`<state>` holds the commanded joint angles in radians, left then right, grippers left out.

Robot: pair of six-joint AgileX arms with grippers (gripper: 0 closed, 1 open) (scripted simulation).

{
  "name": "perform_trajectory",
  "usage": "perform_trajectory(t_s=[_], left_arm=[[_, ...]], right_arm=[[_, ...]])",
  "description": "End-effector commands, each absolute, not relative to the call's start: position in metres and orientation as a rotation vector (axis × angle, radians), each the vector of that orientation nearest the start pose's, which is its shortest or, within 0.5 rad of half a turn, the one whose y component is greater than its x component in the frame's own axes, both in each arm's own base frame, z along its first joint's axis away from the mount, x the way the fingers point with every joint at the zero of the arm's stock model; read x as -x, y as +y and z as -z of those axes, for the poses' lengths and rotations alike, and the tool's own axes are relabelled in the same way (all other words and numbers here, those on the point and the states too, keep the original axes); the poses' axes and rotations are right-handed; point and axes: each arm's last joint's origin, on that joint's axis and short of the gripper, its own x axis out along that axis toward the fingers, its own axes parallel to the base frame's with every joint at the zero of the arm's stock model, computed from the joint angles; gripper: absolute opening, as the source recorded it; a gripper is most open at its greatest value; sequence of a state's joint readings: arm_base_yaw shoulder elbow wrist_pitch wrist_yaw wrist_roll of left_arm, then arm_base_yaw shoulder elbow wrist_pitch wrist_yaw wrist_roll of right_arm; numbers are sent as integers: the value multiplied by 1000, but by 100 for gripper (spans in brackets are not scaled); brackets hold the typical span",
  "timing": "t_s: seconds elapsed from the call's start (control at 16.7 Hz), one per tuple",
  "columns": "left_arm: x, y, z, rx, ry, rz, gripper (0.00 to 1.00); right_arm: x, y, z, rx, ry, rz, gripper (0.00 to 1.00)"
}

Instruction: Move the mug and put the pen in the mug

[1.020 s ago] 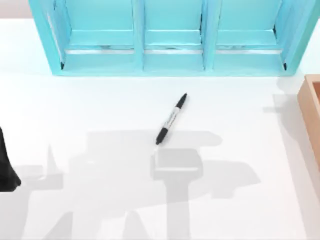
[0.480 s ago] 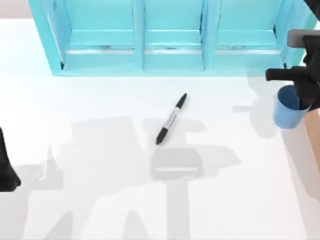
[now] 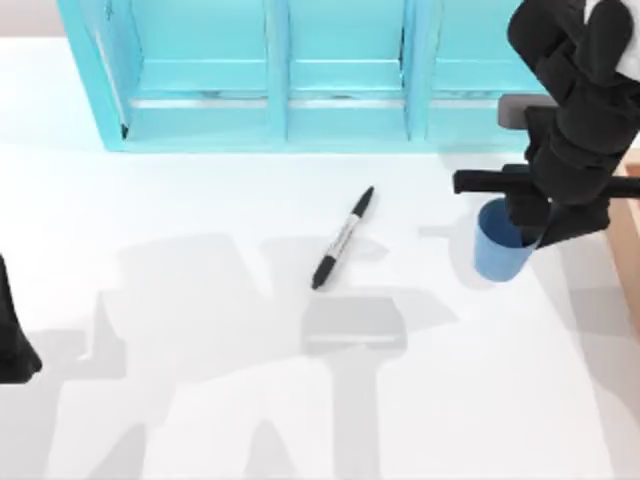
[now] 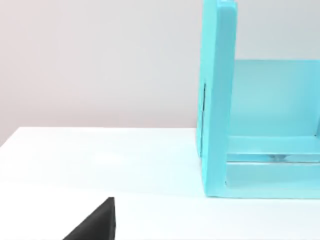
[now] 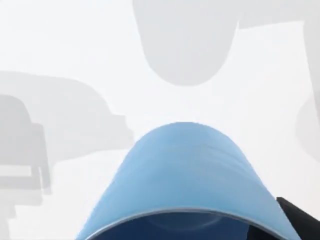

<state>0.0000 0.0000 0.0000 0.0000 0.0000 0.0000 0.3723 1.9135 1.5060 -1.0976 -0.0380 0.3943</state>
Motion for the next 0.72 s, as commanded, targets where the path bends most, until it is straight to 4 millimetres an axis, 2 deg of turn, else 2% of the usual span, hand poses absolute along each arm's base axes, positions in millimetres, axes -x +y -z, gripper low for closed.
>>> perform_trajectory(t_s=[0.12, 0.48, 0.66, 0.72], left_arm=[[-106, -1, -160, 0, 0, 0, 100], [-106, -1, -160, 0, 0, 0, 100], [-106, -1, -160, 0, 0, 0, 100], [-106, -1, -160, 0, 0, 0, 100]], right_arm=[[-342, 140, -201, -55, 1532, -34, 0], [-344, 149, -163, -53, 1524, -38, 0], [-344, 149, -163, -53, 1524, -38, 0], [-344, 149, -163, -53, 1524, -38, 8]])
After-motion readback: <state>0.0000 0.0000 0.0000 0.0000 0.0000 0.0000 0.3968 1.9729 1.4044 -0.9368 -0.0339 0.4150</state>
